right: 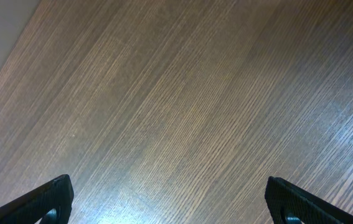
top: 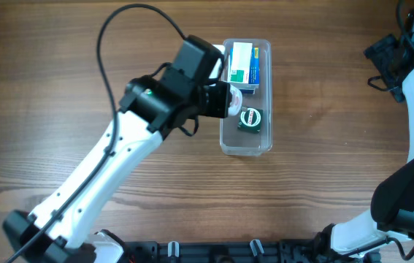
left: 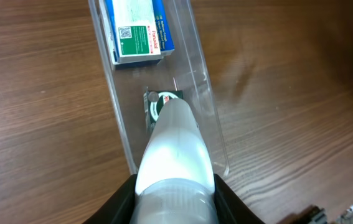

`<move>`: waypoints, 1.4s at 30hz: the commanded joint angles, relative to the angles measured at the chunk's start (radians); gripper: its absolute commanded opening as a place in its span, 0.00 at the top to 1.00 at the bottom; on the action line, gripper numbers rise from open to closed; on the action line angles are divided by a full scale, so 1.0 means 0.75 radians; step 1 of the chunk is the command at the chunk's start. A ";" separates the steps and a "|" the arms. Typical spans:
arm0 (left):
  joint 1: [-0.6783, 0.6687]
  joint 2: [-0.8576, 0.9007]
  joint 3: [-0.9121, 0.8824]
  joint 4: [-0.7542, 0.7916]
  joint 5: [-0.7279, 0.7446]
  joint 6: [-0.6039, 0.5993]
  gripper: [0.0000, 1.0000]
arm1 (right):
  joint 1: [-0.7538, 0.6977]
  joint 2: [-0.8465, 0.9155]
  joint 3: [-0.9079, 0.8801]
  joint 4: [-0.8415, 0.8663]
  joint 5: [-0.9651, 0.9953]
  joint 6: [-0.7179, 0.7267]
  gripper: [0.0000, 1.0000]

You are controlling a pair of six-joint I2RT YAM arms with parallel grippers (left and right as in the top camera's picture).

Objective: Pack container
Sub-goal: 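Carry the white bottle right and place it into the container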

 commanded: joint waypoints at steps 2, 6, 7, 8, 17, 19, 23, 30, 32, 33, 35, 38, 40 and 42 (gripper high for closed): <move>-0.049 0.107 0.006 0.075 -0.036 -0.049 0.66 | 0.003 0.021 -0.011 0.003 0.023 0.021 0.00; -0.053 0.199 0.006 0.113 -0.036 -0.074 0.66 | 0.003 0.021 -0.011 0.003 0.023 0.021 0.00; -0.053 0.216 0.006 0.117 -0.035 -0.074 0.66 | 0.003 0.021 -0.011 0.003 0.023 0.020 0.00; -0.053 0.230 0.006 0.122 -0.035 -0.074 0.66 | 0.003 0.021 -0.011 0.003 0.023 0.020 0.00; -0.055 0.340 0.006 0.193 -0.141 -0.073 0.66 | 0.003 0.021 -0.011 0.003 0.023 0.020 0.00; -0.055 0.354 0.006 0.216 -0.196 -0.073 0.66 | 0.003 0.021 -0.011 0.003 0.023 0.020 0.00; -0.059 0.385 0.006 0.266 -0.240 -0.068 0.66 | 0.003 0.021 -0.011 0.003 0.023 0.020 0.00; -0.079 0.451 0.006 0.264 -0.301 -0.069 0.66 | 0.003 0.021 -0.011 0.003 0.023 0.021 0.00; -0.083 0.454 0.006 0.255 -0.301 -0.069 0.67 | 0.003 0.021 -0.011 0.003 0.023 0.020 0.00; -0.086 0.454 0.006 0.254 -0.301 -0.070 0.67 | 0.003 0.021 -0.011 0.003 0.023 0.020 0.00; -0.094 0.459 0.006 0.255 -0.305 -0.074 0.67 | 0.003 0.021 -0.011 0.003 0.023 0.020 0.00; -0.100 0.478 0.006 0.250 -0.306 -0.074 0.66 | 0.003 0.021 -0.011 0.003 0.023 0.020 0.00; -0.103 0.497 0.006 0.246 -0.306 -0.074 0.66 | 0.003 0.021 -0.011 0.003 0.023 0.020 0.00; -0.103 0.519 0.006 0.241 -0.306 -0.074 0.65 | 0.003 0.021 -0.011 0.003 0.023 0.021 0.00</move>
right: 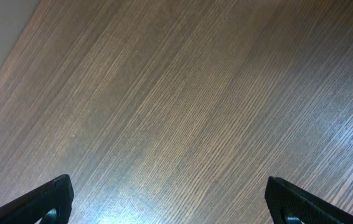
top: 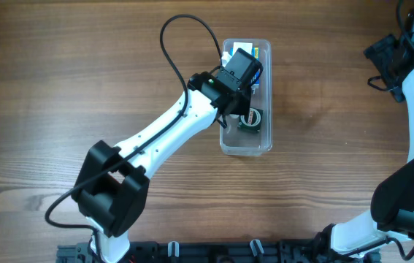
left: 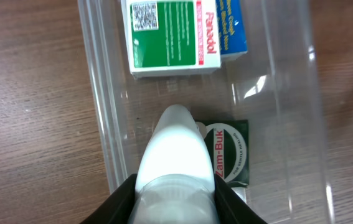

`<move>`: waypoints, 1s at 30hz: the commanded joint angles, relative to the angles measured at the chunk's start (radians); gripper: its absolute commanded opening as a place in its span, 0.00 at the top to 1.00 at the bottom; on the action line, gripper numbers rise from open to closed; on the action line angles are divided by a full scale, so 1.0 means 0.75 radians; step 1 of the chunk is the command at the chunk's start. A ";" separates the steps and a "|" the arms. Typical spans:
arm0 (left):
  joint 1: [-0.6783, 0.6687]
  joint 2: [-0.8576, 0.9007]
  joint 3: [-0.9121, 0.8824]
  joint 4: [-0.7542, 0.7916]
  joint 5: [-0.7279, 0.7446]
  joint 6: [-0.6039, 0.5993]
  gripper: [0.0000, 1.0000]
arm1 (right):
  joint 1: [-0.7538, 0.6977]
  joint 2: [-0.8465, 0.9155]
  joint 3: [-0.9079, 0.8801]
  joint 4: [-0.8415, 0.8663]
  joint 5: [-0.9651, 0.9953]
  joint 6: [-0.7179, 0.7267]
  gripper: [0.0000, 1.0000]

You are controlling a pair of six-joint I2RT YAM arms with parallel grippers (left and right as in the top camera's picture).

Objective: Pack container
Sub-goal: 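Carry the white bottle right and place it into the container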

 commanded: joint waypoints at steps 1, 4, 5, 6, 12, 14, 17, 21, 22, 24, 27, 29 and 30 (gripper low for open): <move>-0.010 0.054 0.006 -0.006 -0.024 -0.018 0.64 | 0.003 0.021 -0.011 0.003 0.023 0.020 0.00; -0.010 0.060 0.006 -0.009 -0.030 -0.018 0.63 | 0.003 0.021 -0.011 0.003 0.023 0.020 0.00; -0.010 0.060 0.006 -0.009 -0.034 -0.018 0.63 | 0.003 0.021 -0.011 0.003 0.023 0.020 0.00; -0.010 0.060 0.006 -0.009 -0.041 -0.018 0.63 | 0.003 0.021 -0.011 0.003 0.023 0.020 0.00; -0.010 0.060 0.006 -0.009 -0.044 -0.017 0.63 | 0.003 0.021 -0.011 0.003 0.023 0.020 0.00; -0.010 0.056 0.006 -0.004 -0.044 -0.016 0.61 | 0.003 0.021 -0.011 0.003 0.023 0.020 0.00; -0.010 0.047 0.006 -0.005 -0.044 -0.016 0.55 | 0.003 0.021 -0.011 0.003 0.023 0.020 0.00; -0.010 -0.014 0.006 -0.004 -0.054 -0.017 0.52 | 0.003 0.021 -0.011 0.003 0.023 0.020 0.00; -0.010 -0.039 0.006 -0.004 -0.071 -0.016 0.48 | 0.003 0.021 -0.011 0.003 0.023 0.020 0.00; -0.010 -0.094 0.006 -0.005 -0.089 -0.016 0.41 | 0.003 0.021 -0.011 0.003 0.023 0.020 0.00; -0.010 -0.194 0.006 -0.010 -0.089 -0.016 0.25 | 0.003 0.021 -0.011 0.003 0.023 0.020 0.00; -0.010 -0.273 0.006 -0.018 -0.089 -0.016 0.11 | 0.003 0.021 -0.011 0.003 0.023 0.020 0.00; -0.010 -0.311 0.006 -0.025 -0.089 -0.016 0.11 | 0.003 0.021 -0.011 0.003 0.023 0.020 0.00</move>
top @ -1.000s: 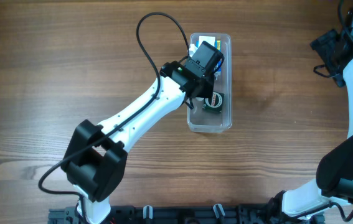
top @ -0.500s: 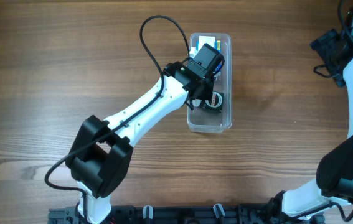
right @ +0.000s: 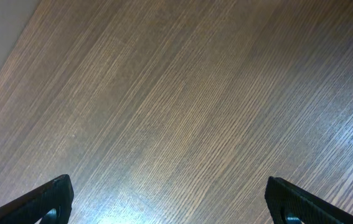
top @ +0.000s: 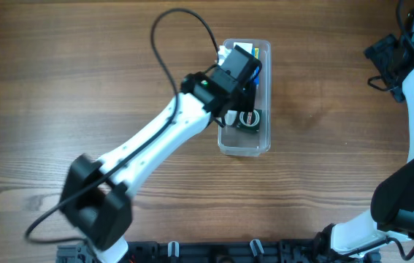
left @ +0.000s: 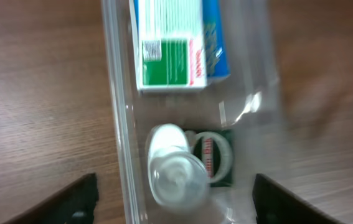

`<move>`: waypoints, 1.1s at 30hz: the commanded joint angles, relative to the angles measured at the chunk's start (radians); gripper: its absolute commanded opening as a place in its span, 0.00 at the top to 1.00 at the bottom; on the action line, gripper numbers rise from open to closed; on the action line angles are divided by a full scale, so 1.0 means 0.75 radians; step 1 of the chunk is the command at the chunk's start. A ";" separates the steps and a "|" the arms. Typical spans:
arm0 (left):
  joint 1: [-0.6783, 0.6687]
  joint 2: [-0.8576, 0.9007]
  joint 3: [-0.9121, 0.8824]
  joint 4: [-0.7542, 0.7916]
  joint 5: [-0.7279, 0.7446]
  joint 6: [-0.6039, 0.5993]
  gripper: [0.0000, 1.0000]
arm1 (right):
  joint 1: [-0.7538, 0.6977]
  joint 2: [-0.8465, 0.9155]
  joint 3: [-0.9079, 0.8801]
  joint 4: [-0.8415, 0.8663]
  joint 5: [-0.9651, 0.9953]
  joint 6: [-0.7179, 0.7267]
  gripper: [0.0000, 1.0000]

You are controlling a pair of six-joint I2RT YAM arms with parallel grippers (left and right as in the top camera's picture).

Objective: Pack container

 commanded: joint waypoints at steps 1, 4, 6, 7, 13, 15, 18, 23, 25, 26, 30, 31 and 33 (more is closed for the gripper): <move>-0.003 -0.204 0.006 -0.020 -0.030 0.001 0.09 | 0.003 0.021 -0.011 0.003 0.023 0.020 0.00; -0.003 -0.359 0.006 -0.076 -0.030 0.001 0.04 | 0.003 0.021 -0.011 0.003 0.023 0.020 0.00; 0.004 -0.446 0.006 -0.152 -0.080 0.001 0.00 | 0.003 0.021 -0.011 0.003 0.023 0.020 0.00; 0.017 -0.486 0.006 -0.215 -0.179 -0.002 0.00 | 0.003 0.021 -0.011 0.003 0.023 0.020 0.00; 0.264 -0.596 0.001 -0.554 -0.280 -0.109 0.00 | 0.003 0.021 -0.011 0.003 0.023 0.020 0.00; 0.334 -0.595 -0.066 -0.534 -0.147 -0.046 0.00 | 0.003 0.021 -0.011 0.003 0.023 0.020 0.00; 0.361 -0.595 -0.259 -0.347 -0.110 0.067 0.00 | 0.003 0.021 -0.011 0.003 0.023 0.020 0.00; 0.362 -0.595 -0.530 -0.153 0.090 0.105 0.00 | 0.003 0.021 -0.011 0.003 0.023 0.020 0.00; 0.362 -0.595 -0.533 -0.194 0.126 0.105 0.00 | 0.003 0.021 -0.011 0.003 0.023 0.020 0.00; 0.362 -0.595 -0.533 -0.193 0.127 0.106 0.00 | 0.003 0.021 -0.011 0.003 0.023 0.020 0.00; 0.362 -0.595 -0.533 -0.239 0.127 0.106 0.00 | 0.003 0.021 -0.011 0.003 0.023 0.020 0.00; 0.362 -0.595 -0.533 -0.249 0.121 0.106 0.00 | 0.003 0.021 -0.011 0.003 0.023 0.020 0.00; 0.362 -0.595 -0.533 -0.243 0.091 0.114 0.00 | 0.003 0.021 -0.011 0.003 0.023 0.020 0.00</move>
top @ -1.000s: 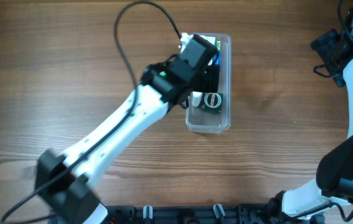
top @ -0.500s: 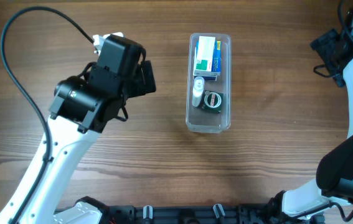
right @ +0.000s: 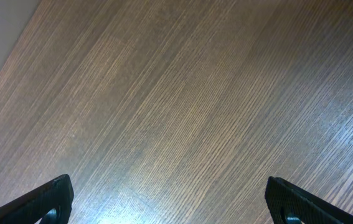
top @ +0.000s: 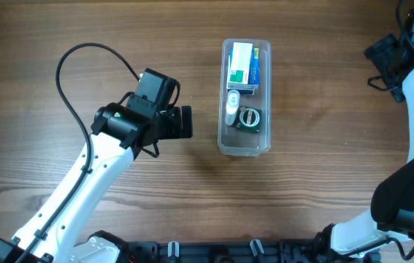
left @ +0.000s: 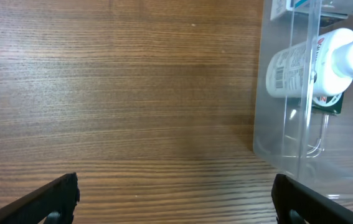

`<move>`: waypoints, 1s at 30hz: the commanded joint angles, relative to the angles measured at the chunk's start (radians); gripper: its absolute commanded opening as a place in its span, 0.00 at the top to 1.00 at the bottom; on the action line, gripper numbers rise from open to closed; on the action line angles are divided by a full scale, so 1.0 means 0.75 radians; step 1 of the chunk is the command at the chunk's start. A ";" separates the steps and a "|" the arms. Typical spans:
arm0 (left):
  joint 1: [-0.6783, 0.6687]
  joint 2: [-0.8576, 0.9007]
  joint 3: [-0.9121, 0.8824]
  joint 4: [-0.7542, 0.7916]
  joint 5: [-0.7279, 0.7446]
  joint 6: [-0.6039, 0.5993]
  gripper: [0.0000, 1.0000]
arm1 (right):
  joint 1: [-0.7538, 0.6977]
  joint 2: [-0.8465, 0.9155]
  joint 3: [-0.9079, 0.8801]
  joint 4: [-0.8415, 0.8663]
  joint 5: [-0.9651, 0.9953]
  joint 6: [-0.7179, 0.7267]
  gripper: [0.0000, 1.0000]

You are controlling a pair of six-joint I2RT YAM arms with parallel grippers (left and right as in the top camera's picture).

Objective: Pack container

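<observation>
A clear plastic container (top: pixel 264 96) stands upright in the table's middle. Inside lie a green-and-white Panadol box over a blue box (top: pixel 242 64), a white bottle (top: pixel 231 106) and a dark green Zam-Buk tin (top: pixel 251 118). My left gripper (top: pixel 187 122) hovers open and empty left of the container, apart from it. The left wrist view shows the container's near corner (left: pixel 276 146) and the bottle (left: pixel 313 62) through its wall. My right gripper (right: pixel 175 198) is open over bare wood at the far right.
The left arm's black cable (top: pixel 82 58) loops over the table at the left. The right arm stands along the right edge. Bare wooden tabletop (top: pixel 323 183) surrounds the container.
My left gripper has drawn back from over the container to its left side, still open. The white bottle stays lying in the container. The right arm has not moved.
My left gripper held the white bottle beside and above the container, then lower inside it beside the Zam-Buk tin. Then it stood open with the bottle lying in the container. Now it is clear of the container at the left.
</observation>
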 commanded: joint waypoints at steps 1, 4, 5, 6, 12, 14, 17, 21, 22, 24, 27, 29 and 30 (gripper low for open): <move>0.009 -0.009 -0.002 0.001 -0.008 0.066 0.00 | 0.003 0.021 -0.011 0.002 0.023 0.020 0.00; 0.009 -0.009 -0.002 0.001 0.004 0.153 0.00 | 0.003 0.021 -0.011 0.002 0.023 0.020 0.00; 0.008 -0.009 -0.002 0.001 0.014 0.192 0.00 | 0.003 0.021 -0.011 0.002 0.023 0.020 0.00; 0.008 -0.009 -0.007 0.008 0.022 0.221 0.00 | 0.003 0.021 -0.011 0.002 0.023 0.020 0.00; 0.006 -0.177 -0.358 0.525 0.033 0.311 0.00 | 0.003 0.021 -0.011 0.002 0.023 0.020 0.00; 0.007 -0.325 -0.606 0.823 0.033 0.311 0.00 | 0.003 0.021 -0.011 0.002 0.023 0.020 0.00; 0.015 -0.561 -0.921 1.181 0.032 0.311 0.00 | 0.003 0.021 -0.011 0.002 0.023 0.020 0.00; 0.100 -0.954 -1.270 1.472 0.034 0.310 0.00 | 0.003 0.021 -0.011 0.002 0.023 0.020 0.00; 0.120 -1.027 -1.309 1.486 0.041 0.310 0.00 | 0.003 0.021 -0.011 0.002 0.023 0.020 0.00; 0.165 -1.168 -1.365 1.472 0.058 0.310 0.00 | 0.003 0.021 -0.011 0.002 0.023 0.020 0.00; 0.268 -1.342 -1.391 1.380 0.126 0.310 0.00 | 0.003 0.021 -0.011 0.002 0.023 0.020 0.00; 0.320 -1.409 -1.391 1.320 0.156 0.309 0.00 | 0.003 0.021 -0.011 0.002 0.023 0.020 0.00; 0.349 -1.445 -1.391 1.292 0.176 0.310 0.00 | 0.003 0.021 -0.011 0.002 0.023 0.020 0.00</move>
